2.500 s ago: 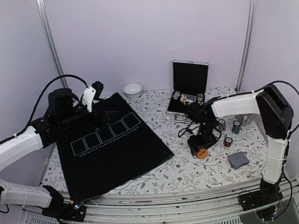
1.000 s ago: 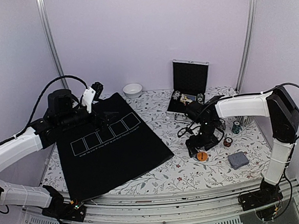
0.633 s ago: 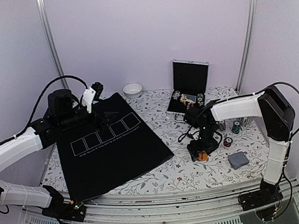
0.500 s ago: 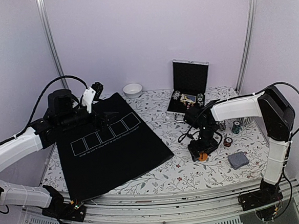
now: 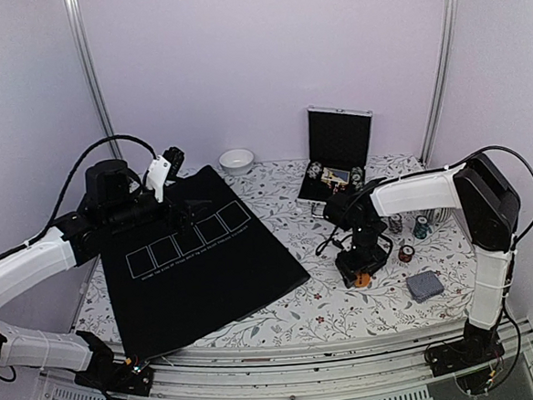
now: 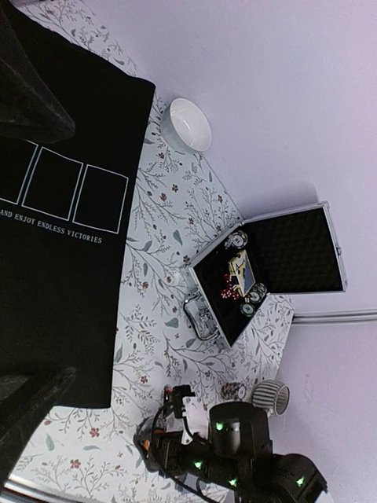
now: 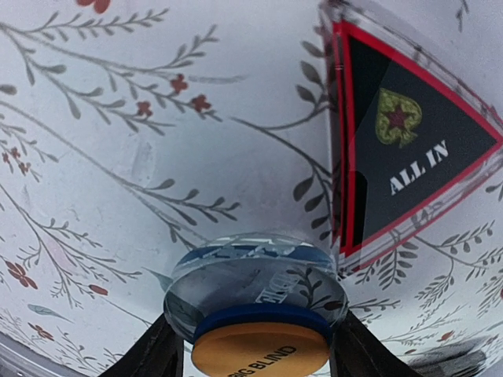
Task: Distribute texas hold em gaming equipment
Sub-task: Pick up the dealer button from the center of the board.
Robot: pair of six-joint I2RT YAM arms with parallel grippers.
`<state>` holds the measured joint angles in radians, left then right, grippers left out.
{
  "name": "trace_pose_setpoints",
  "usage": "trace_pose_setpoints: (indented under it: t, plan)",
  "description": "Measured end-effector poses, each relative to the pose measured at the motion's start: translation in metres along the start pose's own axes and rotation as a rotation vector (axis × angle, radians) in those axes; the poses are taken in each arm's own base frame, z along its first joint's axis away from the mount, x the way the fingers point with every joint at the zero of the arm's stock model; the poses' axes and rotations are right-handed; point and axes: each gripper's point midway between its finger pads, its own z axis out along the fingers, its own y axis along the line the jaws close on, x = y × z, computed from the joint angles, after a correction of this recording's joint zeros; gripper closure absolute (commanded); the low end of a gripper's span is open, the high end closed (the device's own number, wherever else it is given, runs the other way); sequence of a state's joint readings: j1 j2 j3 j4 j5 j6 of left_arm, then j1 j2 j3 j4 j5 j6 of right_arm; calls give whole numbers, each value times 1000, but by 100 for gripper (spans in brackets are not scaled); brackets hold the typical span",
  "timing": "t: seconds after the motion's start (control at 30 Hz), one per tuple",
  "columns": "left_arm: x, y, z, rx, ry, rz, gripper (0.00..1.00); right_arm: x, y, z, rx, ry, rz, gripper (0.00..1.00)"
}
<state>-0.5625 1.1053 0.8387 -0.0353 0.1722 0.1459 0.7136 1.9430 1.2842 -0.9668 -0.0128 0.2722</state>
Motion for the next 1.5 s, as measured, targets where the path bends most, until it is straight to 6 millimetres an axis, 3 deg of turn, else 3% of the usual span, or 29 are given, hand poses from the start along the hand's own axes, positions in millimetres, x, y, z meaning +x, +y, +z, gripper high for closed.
trace_pose_setpoints:
  t: [0.17, 0.4, 0.57, 0.67, 0.73, 0.87, 0.93, 1.2, 1.33, 1.5]
  plan:
    - [0, 0, 0, 1, 1, 0, 2, 0, 0, -1, 8, 1, -2, 52]
    - [1, -3, 1, 15, 1, -34, 4, -4, 2, -3, 5, -11, -16, 55]
    - [-10, -8, 4, 60, -46, -288, 34, -16, 9, -12, -21, -51, -55, 56]
    - [-9, -23, 9, 121, -130, -514, 42, -27, 16, -19, -50, -88, -84, 56]
    - [11, -40, 21, 152, -110, -628, 42, -32, 21, -23, -69, -106, -103, 56]
    - [54, -76, 67, 190, 25, -805, 38, -39, 29, -30, -108, -138, -147, 56]
    - [65, -89, 88, 207, 70, -862, 37, -41, 32, -36, -120, -156, -164, 56]
    - [61, -132, 145, 348, 87, -1009, 32, -51, 47, -73, -196, -275, -241, 56]
    - [65, -158, 168, 421, 123, -1036, 31, -53, 48, -77, -200, -291, -260, 57]
    - [81, -182, 179, 462, 178, -1067, 31, -53, 49, -78, -199, -294, -275, 57]
